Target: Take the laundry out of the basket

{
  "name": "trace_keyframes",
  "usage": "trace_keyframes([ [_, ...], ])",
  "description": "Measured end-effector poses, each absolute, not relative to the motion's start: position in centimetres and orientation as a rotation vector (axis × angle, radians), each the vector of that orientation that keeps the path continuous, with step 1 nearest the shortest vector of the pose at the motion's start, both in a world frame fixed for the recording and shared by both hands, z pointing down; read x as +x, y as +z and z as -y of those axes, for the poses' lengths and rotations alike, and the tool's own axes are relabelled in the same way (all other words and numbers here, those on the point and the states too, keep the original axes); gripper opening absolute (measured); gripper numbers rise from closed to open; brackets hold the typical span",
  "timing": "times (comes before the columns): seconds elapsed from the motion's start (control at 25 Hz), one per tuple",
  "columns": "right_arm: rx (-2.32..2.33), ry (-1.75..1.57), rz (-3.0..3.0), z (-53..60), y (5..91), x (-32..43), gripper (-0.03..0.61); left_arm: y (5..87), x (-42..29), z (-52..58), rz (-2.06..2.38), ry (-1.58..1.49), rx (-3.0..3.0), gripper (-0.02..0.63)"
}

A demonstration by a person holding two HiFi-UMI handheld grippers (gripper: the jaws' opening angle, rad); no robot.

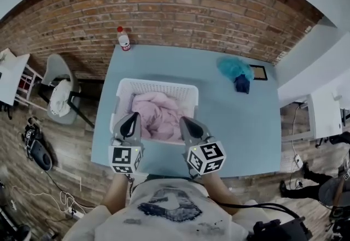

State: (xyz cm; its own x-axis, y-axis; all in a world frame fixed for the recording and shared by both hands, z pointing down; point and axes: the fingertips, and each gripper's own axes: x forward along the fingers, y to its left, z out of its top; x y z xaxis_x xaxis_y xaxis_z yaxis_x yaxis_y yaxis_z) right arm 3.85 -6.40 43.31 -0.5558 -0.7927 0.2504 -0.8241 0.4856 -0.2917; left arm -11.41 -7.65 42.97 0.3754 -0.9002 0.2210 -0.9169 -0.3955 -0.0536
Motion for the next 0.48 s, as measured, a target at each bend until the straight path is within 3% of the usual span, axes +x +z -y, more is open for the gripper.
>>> trace_keyframes([
  [0.48, 1.403, 0.622, 2.610, 8.4, 44.0, 4.6, -0.002, 42.9, -10.9, 9.8, 1.665, 0.366, 2.551, -0.008],
])
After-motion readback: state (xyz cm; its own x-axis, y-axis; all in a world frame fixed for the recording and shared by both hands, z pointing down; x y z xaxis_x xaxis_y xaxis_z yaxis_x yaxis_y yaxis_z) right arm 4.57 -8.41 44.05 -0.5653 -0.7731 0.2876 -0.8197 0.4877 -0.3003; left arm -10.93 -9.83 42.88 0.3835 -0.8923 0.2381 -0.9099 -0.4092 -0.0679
